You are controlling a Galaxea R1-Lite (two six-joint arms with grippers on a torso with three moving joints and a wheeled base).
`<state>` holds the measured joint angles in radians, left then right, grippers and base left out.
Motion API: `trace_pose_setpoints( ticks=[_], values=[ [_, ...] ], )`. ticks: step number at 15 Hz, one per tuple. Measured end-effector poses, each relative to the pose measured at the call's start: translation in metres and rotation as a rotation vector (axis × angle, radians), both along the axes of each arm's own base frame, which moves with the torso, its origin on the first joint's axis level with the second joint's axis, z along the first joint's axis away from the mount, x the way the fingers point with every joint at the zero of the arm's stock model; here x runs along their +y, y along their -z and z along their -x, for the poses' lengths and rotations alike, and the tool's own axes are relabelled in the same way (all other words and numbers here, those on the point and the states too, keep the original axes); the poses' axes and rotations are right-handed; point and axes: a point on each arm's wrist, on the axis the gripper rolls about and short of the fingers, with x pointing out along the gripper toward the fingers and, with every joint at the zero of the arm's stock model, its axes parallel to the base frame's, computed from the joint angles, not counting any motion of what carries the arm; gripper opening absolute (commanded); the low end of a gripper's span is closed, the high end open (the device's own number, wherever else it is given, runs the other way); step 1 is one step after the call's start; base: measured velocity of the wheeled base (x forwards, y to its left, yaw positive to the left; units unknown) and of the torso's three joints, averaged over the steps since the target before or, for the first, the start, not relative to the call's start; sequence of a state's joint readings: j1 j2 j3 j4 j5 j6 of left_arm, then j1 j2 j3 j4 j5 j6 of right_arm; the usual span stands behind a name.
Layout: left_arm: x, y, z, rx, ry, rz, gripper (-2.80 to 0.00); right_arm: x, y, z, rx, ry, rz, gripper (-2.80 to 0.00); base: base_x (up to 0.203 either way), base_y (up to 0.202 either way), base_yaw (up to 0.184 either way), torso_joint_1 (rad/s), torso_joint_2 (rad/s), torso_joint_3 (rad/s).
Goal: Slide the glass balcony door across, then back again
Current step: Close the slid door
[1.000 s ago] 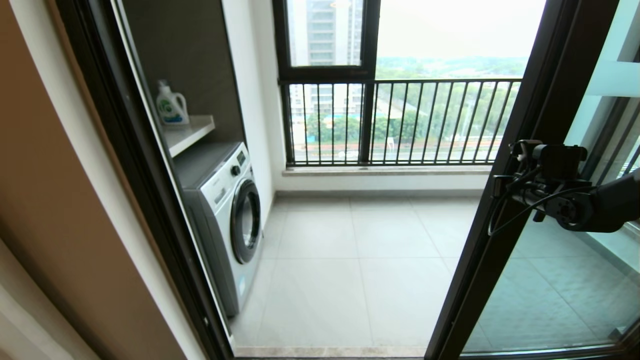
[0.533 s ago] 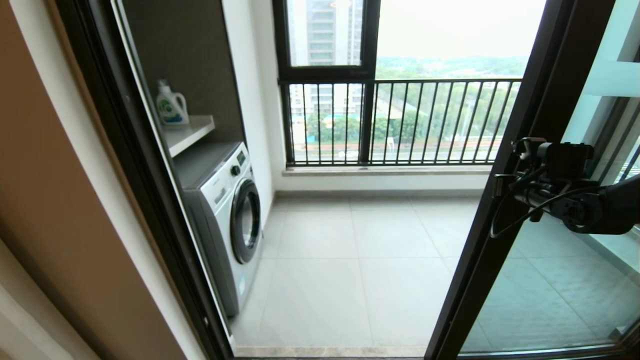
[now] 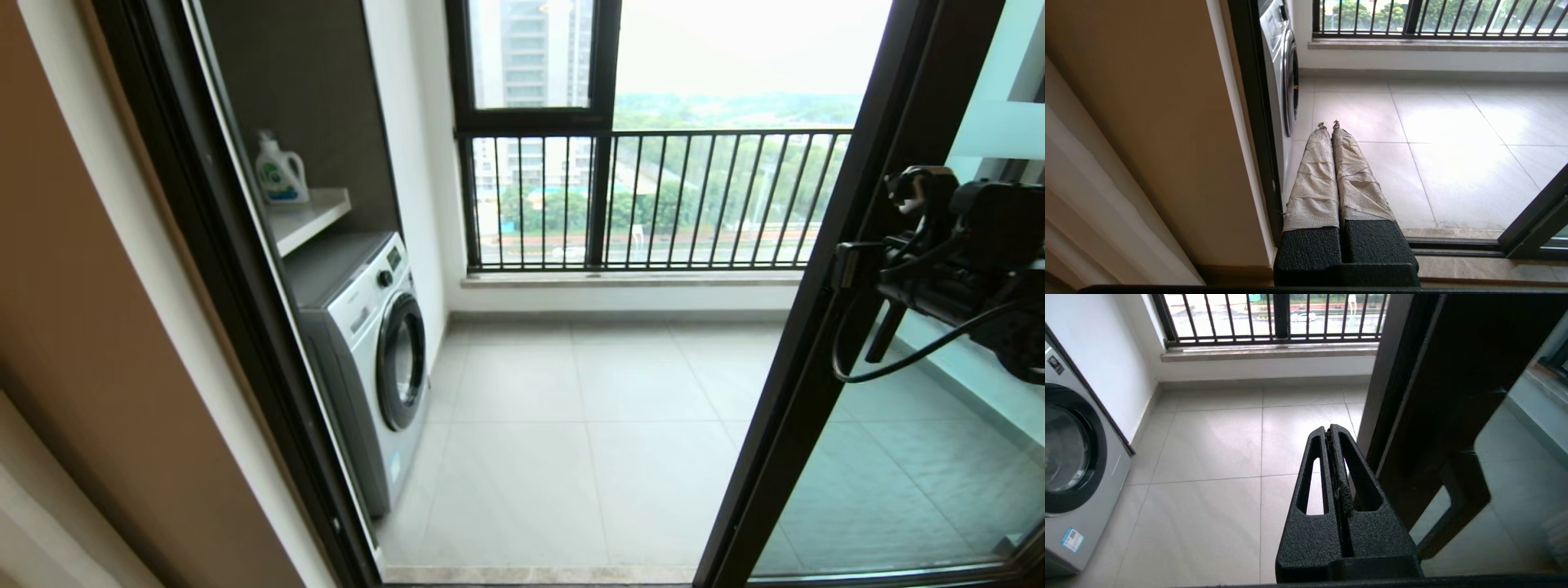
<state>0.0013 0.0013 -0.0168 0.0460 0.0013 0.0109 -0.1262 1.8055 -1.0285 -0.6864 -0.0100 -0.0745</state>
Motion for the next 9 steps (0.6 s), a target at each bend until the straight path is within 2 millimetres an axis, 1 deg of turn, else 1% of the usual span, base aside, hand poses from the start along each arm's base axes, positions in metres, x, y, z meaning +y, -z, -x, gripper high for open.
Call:
trace_pose_setpoints(
  ticks=[3,5,7,9],
  values=[
    [0.0,0.0,0.0,0.0,0.0,0.0,-2.8,-0.038,-0.006,0.025,-0.007,0.101,0.0,-2.8,0.0,0.0,0.0,0.0,0.0,0.0],
    [0.0,0.0,0.0,0.0,0.0,0.0,-2.8,-0.063,-0.002,0.038,0.006,0.134,-0.009,-2.8,0.0,0.0,0.0,0.0,0.0,0.0],
    [0.0,0.0,0.0,0.0,0.0,0.0,-2.8,-0.085,0.004,0.045,0.024,0.165,-0.02,-2.8,0.0,0.0,0.0,0.0,0.0,0.0],
    [0.0,0.0,0.0,0.0,0.0,0.0,-2.8,-0.102,0.014,0.046,0.048,0.185,-0.034,-2.8,0.0,0.0,0.0,0.0,0.0,0.0]
  ],
)
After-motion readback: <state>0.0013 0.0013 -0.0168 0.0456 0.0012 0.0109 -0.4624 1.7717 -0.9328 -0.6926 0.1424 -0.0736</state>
